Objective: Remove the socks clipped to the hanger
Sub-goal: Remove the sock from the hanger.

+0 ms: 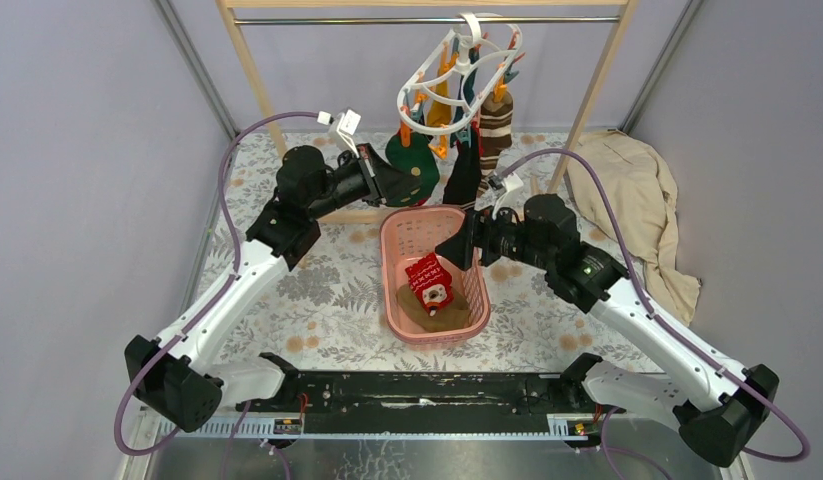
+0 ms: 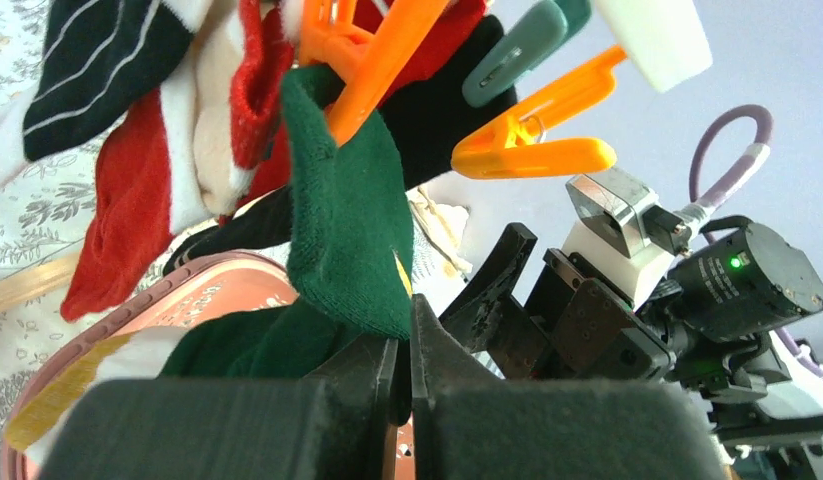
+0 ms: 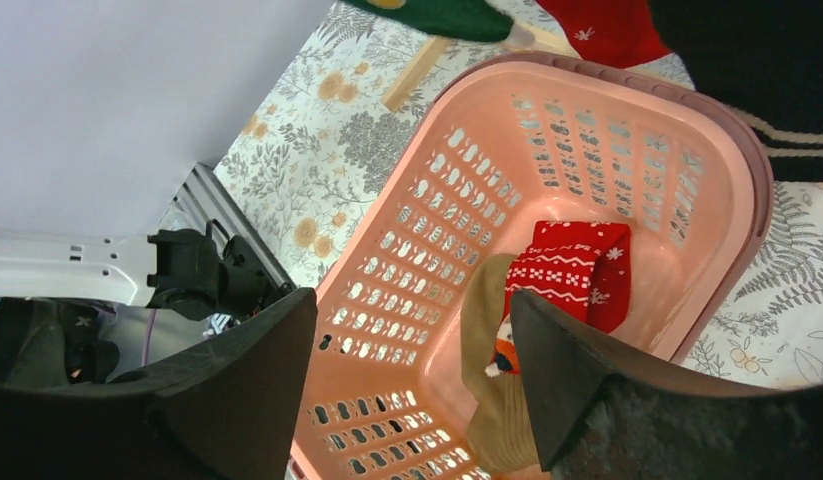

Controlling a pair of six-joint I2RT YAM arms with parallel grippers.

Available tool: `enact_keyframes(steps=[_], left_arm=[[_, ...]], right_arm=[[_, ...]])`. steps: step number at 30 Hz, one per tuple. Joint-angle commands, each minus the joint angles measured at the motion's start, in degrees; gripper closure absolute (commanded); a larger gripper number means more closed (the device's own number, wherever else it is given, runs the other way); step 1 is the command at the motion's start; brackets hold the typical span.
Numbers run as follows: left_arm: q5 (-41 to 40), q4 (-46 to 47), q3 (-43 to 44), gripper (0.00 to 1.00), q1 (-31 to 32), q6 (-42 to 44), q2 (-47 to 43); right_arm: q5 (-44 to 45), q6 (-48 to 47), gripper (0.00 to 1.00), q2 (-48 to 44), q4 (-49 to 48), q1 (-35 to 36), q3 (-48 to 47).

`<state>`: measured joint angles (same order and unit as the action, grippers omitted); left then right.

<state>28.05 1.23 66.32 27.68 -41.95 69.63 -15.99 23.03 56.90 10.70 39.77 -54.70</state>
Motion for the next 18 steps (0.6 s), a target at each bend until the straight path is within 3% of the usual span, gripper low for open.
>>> enact_keyframes(steps=[1, 11, 18], left_arm=[[-4.83, -6.62, 2.75, 0.94, 0.53, -3.10, -0.92], [-11.81, -11.10, 3.36, 0.92, 2.13, -9.30, -0.42], [-15.44, -14.07, 5.44, 0.87, 3.82, -11.53, 1.24]], right_arm=[[3.46, -3.56, 0.19, 1.93, 1.34, 0.36, -4.61], [6.09, -4.27, 0.06, 3.98, -7.53, 1.95, -3.14], [17.40, -8.32, 0.00, 8.72, -12.83, 9.62, -3.58]])
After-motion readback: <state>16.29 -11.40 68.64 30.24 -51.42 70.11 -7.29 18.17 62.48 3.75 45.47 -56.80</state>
